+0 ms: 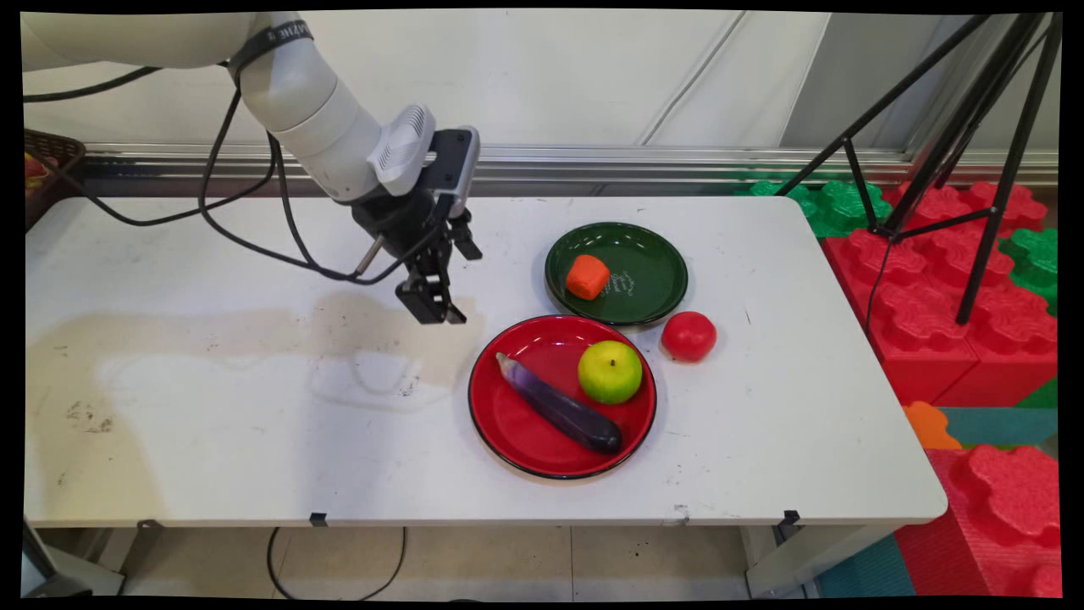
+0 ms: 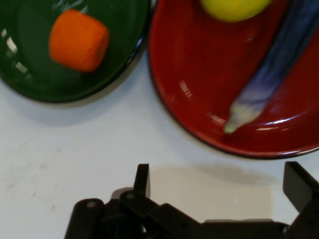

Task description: Pick up the eggplant from the red plate

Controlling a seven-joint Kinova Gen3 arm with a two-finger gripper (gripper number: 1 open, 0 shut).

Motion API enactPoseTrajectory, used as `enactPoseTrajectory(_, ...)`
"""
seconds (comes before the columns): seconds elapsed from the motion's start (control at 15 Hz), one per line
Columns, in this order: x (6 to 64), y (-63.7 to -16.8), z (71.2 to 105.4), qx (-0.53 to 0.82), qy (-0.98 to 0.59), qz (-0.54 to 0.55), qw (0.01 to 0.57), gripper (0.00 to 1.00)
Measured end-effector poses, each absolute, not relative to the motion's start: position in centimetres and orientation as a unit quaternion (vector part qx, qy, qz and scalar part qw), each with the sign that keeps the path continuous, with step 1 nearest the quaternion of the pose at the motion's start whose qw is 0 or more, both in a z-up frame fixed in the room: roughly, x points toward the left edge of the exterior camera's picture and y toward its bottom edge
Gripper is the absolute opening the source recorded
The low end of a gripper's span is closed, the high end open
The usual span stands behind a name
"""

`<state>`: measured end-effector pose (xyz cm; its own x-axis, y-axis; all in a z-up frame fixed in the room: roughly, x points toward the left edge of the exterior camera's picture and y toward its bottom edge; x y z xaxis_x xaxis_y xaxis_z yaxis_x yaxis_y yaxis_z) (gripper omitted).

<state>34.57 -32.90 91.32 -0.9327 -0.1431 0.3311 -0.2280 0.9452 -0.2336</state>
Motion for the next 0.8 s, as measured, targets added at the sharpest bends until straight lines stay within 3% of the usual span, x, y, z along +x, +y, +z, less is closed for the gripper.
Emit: enactPoseTrajectory(0.8,30.0,-30.6,88.5,0.016,-0.98,0.079,0.184,1.0)
